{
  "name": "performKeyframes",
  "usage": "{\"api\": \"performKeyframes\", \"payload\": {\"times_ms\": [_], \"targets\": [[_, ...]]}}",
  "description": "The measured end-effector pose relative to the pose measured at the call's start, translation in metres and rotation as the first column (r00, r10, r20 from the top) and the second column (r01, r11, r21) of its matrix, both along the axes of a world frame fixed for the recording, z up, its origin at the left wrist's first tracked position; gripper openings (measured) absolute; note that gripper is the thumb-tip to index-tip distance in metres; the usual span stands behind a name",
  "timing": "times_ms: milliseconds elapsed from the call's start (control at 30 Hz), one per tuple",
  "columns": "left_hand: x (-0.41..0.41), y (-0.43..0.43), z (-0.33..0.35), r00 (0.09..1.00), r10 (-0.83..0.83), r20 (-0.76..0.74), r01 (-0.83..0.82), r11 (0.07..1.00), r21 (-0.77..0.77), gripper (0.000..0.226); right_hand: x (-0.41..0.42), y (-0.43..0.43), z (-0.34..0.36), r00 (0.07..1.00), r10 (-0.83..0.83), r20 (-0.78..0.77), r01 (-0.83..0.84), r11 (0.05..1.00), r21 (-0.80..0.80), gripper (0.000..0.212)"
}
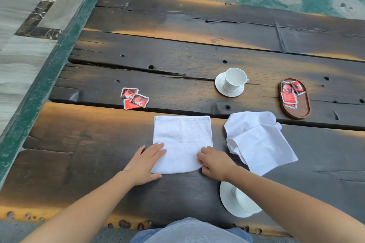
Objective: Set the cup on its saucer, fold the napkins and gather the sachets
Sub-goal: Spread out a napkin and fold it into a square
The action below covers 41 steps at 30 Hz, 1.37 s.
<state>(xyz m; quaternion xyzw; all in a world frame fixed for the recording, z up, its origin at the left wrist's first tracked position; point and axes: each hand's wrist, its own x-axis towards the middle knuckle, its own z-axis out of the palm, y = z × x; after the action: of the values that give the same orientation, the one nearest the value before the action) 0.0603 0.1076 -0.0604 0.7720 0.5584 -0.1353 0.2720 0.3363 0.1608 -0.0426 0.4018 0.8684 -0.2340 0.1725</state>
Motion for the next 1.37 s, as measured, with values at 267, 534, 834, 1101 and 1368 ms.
{"api": "performKeyframes", "payload": {"times_ms": [267, 534, 834, 1101, 1368], "targets": [[-0.006, -0.002, 0.002, 0.976, 0.169, 0.141, -0.172, 0.985, 0.009, 0.051, 0.006, 0.008, 0.008, 0.949, -0.266, -0.168, 0.27, 0.963, 0.001, 0.005], [-0.017, 0.003, 0.02, 0.818, 0.467, 0.336, -0.442, 0.884, -0.153, 0.024, 0.015, 0.014, 0.009, 0.893, -0.382, -0.24, 0.368, 0.924, -0.103, 0.032], [-0.026, 0.005, 0.023, 0.786, 0.524, 0.328, -0.487, 0.852, -0.194, 0.014, 0.015, 0.009, -0.005, 0.888, -0.428, -0.169, 0.41, 0.903, -0.131, 0.023], [-0.027, 0.02, 0.021, 0.713, 0.608, 0.348, -0.572, 0.792, -0.212, 0.005, 0.008, 0.015, -0.012, 0.766, -0.606, -0.213, 0.572, 0.794, -0.203, 0.025], [-0.026, 0.032, 0.016, 0.646, 0.701, 0.303, -0.654, 0.713, -0.253, 0.029, 0.0, 0.021, -0.023, 0.673, -0.725, -0.15, 0.693, 0.688, -0.217, 0.024]]}}
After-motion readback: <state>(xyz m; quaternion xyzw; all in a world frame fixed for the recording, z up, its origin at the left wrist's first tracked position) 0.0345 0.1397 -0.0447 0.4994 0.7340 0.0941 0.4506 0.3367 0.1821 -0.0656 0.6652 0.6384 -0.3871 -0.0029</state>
